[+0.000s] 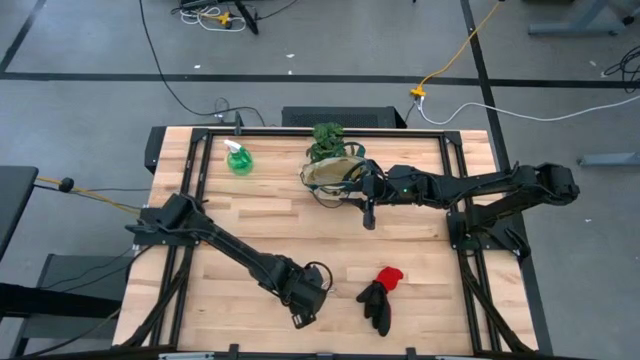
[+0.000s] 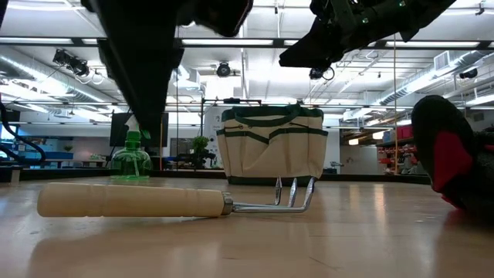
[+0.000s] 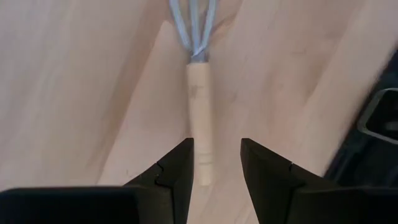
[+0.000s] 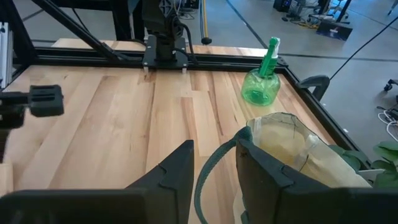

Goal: Pick & Place Garden tools in Gardening bag
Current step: Put the brown hand rake into the green gardening bag, then put the red gloves into the green gardening bag

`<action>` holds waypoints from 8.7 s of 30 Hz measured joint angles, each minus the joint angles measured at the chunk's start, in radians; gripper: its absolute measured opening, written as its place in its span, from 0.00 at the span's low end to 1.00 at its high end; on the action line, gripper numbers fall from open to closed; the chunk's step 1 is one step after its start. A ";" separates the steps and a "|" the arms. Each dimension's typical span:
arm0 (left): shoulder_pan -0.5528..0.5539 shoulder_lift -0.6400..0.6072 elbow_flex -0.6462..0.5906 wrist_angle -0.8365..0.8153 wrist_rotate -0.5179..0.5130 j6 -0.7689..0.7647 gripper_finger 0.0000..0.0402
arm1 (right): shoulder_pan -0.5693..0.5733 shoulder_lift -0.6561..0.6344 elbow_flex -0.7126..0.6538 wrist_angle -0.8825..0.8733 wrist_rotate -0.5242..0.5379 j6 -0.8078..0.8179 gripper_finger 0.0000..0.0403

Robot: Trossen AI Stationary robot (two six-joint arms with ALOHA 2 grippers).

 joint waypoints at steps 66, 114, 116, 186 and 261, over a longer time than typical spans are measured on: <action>0.019 0.143 -0.003 0.046 0.036 0.007 0.19 | 0.000 0.000 0.000 -0.037 0.000 -0.004 0.31; 0.216 -0.442 -0.005 -0.392 -0.595 0.344 0.19 | 0.000 0.000 0.000 -0.044 0.001 -0.030 0.31; 0.243 -0.460 -0.005 -0.382 -0.608 0.379 0.19 | 0.000 0.000 0.000 -0.044 0.001 -0.030 0.31; 0.774 -0.477 -0.551 0.824 -0.042 0.926 0.19 | 0.000 0.000 0.000 -0.021 0.000 0.000 0.31; 0.760 -0.476 -0.551 0.821 -0.045 0.917 0.18 | 0.641 0.000 0.110 -0.602 0.023 0.288 0.38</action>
